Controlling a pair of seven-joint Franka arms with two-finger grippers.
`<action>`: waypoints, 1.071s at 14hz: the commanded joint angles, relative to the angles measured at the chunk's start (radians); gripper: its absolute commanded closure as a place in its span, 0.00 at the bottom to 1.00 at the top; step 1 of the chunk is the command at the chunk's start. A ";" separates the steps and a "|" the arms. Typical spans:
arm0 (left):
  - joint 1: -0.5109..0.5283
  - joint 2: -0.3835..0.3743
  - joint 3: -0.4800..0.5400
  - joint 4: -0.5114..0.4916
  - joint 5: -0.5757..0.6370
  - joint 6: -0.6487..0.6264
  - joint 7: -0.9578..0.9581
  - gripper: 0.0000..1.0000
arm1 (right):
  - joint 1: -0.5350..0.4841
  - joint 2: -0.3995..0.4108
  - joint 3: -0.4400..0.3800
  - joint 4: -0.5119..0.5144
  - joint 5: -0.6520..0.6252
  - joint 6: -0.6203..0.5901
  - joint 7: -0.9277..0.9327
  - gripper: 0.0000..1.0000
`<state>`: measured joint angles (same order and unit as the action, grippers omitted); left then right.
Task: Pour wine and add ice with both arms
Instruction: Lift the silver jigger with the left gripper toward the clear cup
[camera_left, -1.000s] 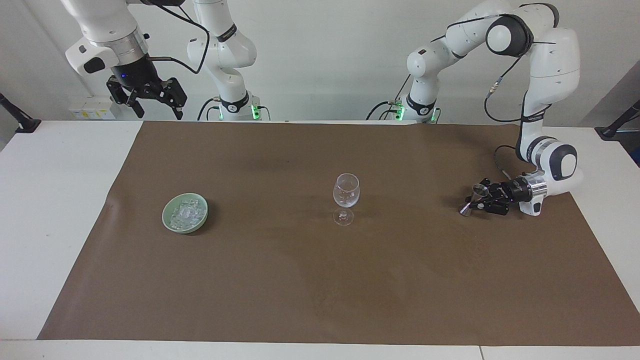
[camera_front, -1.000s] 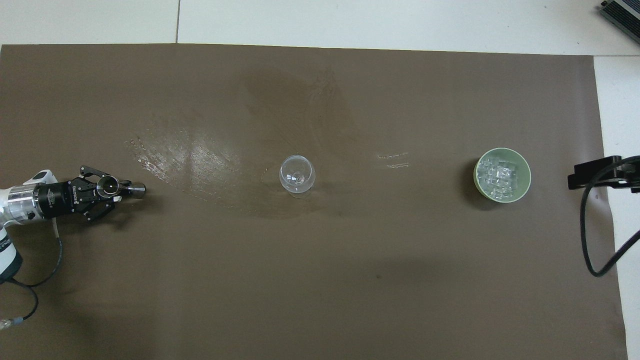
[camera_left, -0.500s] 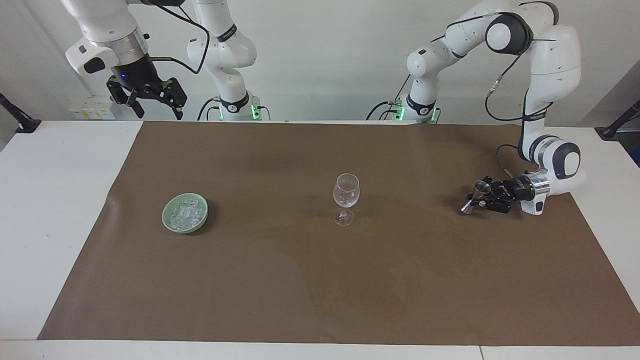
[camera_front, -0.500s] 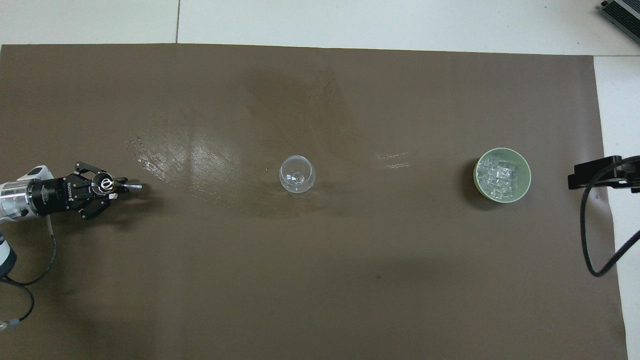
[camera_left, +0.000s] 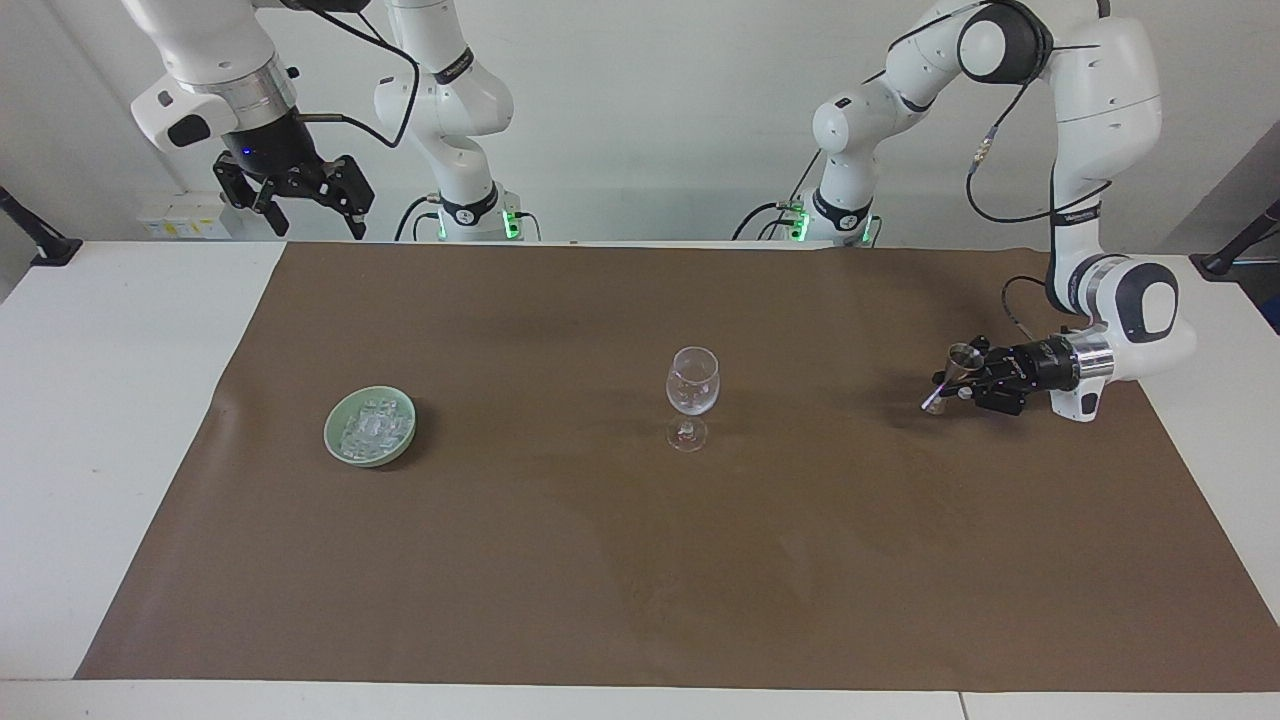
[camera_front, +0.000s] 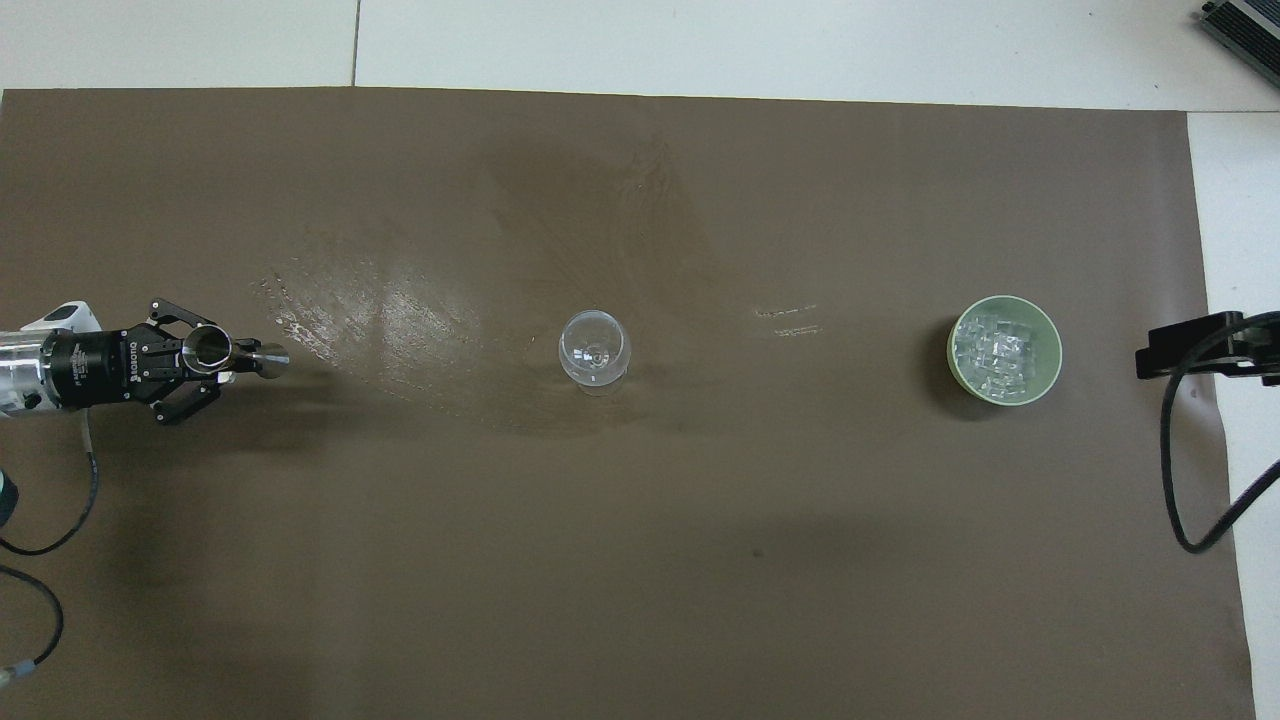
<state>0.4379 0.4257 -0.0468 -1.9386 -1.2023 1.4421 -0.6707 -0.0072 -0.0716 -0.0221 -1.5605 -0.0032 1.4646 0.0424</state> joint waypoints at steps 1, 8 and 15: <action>-0.060 -0.039 0.015 -0.013 -0.022 -0.008 -0.030 1.00 | -0.005 -0.019 0.005 -0.021 -0.001 0.007 -0.004 0.00; -0.205 -0.057 0.013 -0.011 -0.083 0.040 -0.030 1.00 | -0.005 -0.017 0.005 -0.021 -0.001 0.007 -0.006 0.00; -0.334 -0.096 0.008 0.009 -0.169 0.170 -0.155 1.00 | -0.005 -0.019 0.005 -0.021 -0.001 0.007 -0.004 0.00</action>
<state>0.1337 0.3593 -0.0502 -1.9205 -1.3526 1.5747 -0.7937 -0.0072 -0.0716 -0.0221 -1.5605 -0.0032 1.4646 0.0424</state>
